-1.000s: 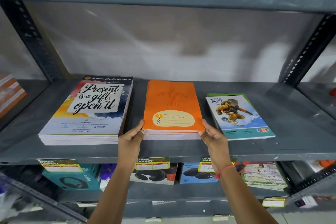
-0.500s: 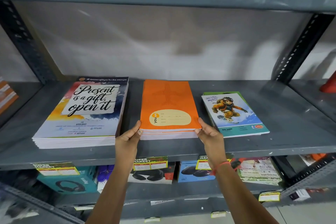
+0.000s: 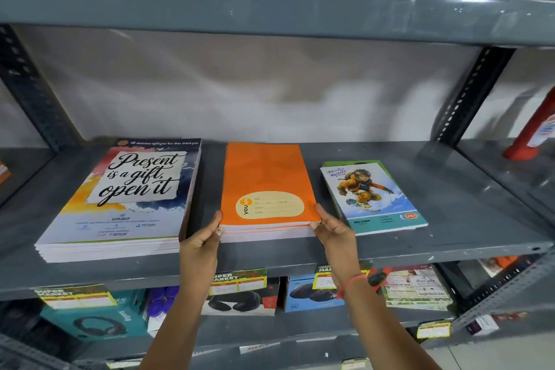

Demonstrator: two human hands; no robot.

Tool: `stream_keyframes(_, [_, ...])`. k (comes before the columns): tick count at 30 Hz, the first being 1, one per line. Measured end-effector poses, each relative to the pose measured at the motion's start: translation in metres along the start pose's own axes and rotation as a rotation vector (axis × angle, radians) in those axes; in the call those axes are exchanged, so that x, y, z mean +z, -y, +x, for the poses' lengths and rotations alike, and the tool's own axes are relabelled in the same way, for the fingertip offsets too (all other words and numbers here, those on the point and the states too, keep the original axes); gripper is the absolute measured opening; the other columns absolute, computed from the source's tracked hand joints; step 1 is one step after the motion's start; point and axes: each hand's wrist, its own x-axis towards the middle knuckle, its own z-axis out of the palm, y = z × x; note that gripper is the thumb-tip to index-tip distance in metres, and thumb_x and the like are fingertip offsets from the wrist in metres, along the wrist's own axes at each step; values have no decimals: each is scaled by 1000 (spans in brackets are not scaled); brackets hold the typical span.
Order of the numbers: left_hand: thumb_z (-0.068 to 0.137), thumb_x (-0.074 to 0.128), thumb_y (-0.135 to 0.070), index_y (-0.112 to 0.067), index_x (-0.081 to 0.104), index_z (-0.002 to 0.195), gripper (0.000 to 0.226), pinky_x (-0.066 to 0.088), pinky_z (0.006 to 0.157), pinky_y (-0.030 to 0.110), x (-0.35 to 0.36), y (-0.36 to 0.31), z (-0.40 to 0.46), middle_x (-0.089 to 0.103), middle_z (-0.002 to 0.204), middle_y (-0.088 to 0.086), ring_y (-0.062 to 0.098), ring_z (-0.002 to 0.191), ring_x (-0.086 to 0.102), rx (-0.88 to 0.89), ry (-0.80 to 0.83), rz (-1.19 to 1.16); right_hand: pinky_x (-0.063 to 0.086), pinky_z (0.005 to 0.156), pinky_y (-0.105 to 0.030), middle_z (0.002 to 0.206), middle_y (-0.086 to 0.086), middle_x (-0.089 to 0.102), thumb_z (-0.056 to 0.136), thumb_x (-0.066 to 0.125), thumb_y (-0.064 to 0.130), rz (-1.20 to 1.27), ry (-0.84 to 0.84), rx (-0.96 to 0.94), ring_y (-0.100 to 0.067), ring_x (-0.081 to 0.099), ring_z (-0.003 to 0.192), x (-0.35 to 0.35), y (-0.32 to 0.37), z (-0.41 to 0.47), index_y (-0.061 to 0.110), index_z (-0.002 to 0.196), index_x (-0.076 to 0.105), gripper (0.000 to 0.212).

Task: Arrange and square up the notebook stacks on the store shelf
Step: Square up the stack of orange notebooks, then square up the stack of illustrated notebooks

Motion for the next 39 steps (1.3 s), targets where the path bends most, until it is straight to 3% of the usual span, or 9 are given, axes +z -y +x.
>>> stream_keyframes(3, [87,56,-8,-11,53,124,37,37,99,23,5,-3,-12,55,125,-3,21,121,52,75,-26,111,45,94,-16,109,9,67,87,56,-1,-73,77,16,-3,61,99,-6,11,-1,10,128,53,43])
stream_keyframes(6, [81,58,8,-1,50,125,46,43,92,26,30,-13,-38,39,138,11,29,124,43,529,-160,491,46,84,-6,90,20,69,86,57,-1,-273,55,-155,10,62,84,-29,25,-3,13,115,65,33])
stream_keyframes(9, [83,54,-4,-12,33,136,58,41,94,23,84,-19,-74,26,146,8,26,132,31,782,96,671,44,81,1,90,12,70,84,60,0,-305,-210,-384,7,64,80,-73,39,-2,28,90,74,32])
stream_keyframes(13, [92,49,-23,-32,0,137,67,4,97,-8,158,-16,-100,-9,145,-22,4,141,1,388,464,489,40,80,4,106,-5,69,88,55,4,-185,-503,-371,14,60,83,-148,48,18,14,105,70,25])
stream_keyframes(16, [89,53,-29,-28,-8,142,82,3,106,10,186,-6,-92,-17,143,-20,5,141,-5,169,521,502,37,98,-17,126,-7,62,92,53,16,-194,-332,-147,-8,54,107,-184,38,39,8,122,60,32])
stream_keyframes(20, [84,61,-27,-32,-3,144,88,23,112,37,202,-10,-74,16,135,-22,5,130,21,-50,466,382,34,94,-24,113,8,60,90,51,41,-274,-82,-9,-8,52,106,-202,27,53,19,125,59,42])
stream_keyframes(26, [81,62,-6,-23,16,145,80,35,104,25,209,-7,-60,43,127,-27,3,116,44,-155,463,183,44,64,-4,81,28,62,91,44,47,-310,75,9,16,62,69,-203,31,65,40,87,64,21])
stream_keyframes(33, [86,57,-4,-23,16,145,74,40,85,-1,209,-5,-58,27,148,-13,6,123,41,-155,516,201,33,108,-28,138,7,49,89,54,35,-320,275,-32,-9,45,126,-214,28,69,23,139,42,52])
stream_keyframes(39, [87,56,-8,-30,7,145,79,40,81,-2,209,-5,-59,33,142,-21,-3,116,46,-166,558,224,46,98,-22,118,21,64,84,63,9,-278,429,-28,-1,58,113,-223,23,71,31,143,31,71])
